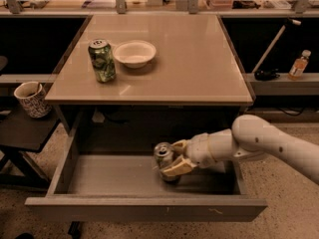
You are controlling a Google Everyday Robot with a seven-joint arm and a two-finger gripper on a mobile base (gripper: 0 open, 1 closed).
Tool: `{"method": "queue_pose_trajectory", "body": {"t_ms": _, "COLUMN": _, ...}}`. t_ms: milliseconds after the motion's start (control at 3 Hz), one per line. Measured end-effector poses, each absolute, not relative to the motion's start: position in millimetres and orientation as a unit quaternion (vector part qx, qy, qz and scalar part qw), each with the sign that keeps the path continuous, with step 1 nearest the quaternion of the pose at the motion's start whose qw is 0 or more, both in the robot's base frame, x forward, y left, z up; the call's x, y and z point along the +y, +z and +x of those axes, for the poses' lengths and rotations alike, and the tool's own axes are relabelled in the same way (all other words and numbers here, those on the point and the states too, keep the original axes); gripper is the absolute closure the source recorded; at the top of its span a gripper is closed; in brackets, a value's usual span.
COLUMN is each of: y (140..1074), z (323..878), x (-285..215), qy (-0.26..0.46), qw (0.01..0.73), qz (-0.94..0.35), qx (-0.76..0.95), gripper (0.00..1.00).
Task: Place 7up can into top drawer
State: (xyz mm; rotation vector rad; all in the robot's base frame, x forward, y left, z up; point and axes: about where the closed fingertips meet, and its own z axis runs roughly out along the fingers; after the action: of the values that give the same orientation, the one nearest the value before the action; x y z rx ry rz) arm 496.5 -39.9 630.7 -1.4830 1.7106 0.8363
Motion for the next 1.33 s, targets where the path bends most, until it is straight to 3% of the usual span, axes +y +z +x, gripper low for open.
{"method": "queue_pose_trajectory", "body": {"t_ms": 333, "y": 629.8, "z": 497.3, "x": -39.2, "qy": 0.326, "qw": 0.353, "qz": -0.574, "qx": 0.664, "gripper": 0.89}}
{"method": "queue_pose_trajectory", "body": {"t_ms": 667, "y": 629.8, "z": 497.3, "x": -39.2, "qy": 0.326, "qw": 0.353, "qz": -0.574, "qx": 0.664, "gripper": 0.71}}
{"method": "queue_pose_trajectory", "body": {"t_ms": 1333, "y": 629.8, "z": 497.2, "x": -39.1, "qy": 0.326, "qw": 0.352, "qz": -0.574, "qx": 0.664, "gripper": 0.24}}
